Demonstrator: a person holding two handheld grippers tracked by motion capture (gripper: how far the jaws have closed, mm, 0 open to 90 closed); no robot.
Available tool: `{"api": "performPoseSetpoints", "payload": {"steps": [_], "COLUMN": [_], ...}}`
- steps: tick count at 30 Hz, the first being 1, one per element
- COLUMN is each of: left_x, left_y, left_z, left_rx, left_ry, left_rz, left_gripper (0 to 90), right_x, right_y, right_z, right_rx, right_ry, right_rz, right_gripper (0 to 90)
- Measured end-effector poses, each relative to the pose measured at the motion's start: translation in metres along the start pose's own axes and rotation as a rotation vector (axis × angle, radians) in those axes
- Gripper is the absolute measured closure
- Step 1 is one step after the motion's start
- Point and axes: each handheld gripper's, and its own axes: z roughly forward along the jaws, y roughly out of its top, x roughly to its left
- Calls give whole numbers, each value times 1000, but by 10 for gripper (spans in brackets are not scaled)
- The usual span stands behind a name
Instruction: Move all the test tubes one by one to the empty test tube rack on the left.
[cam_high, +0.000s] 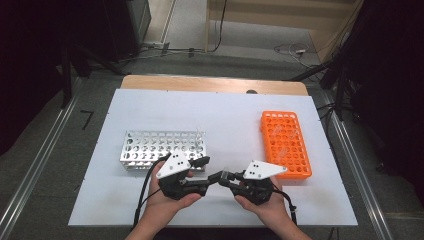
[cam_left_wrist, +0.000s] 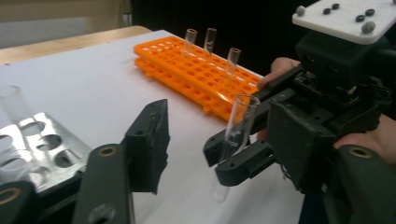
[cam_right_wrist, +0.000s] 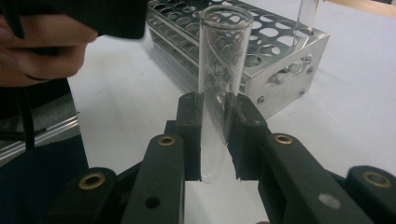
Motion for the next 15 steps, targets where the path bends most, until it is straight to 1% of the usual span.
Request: {"api": "performPoseSetpoints", "payload": {"steps": [2, 4, 6, 13, 15], "left_x": [-2, -5, -7, -10, -10], "left_y": [0, -1, -1, -3, -4], "left_z": [4, 8, 10, 16, 17], "left_rx": [12, 24, 34, 54, 63], "left_ry": [-16, -26, -32, -29, -27], "left_rz": [5, 17, 23, 35, 40], "left_gripper": [484, 500, 547, 668, 675], "right_x": [4, 5, 7, 9, 9], "right_y": [1, 1, 1, 2, 2], "right_z": [2, 2, 3, 4, 4], "right_rx": [5, 8, 8, 12, 11], "right_ry": [7, 10, 18, 32, 33], "right_rz": [-5, -6, -12, -14, -16], "right_gripper": [736, 736, 736, 736, 736]}}
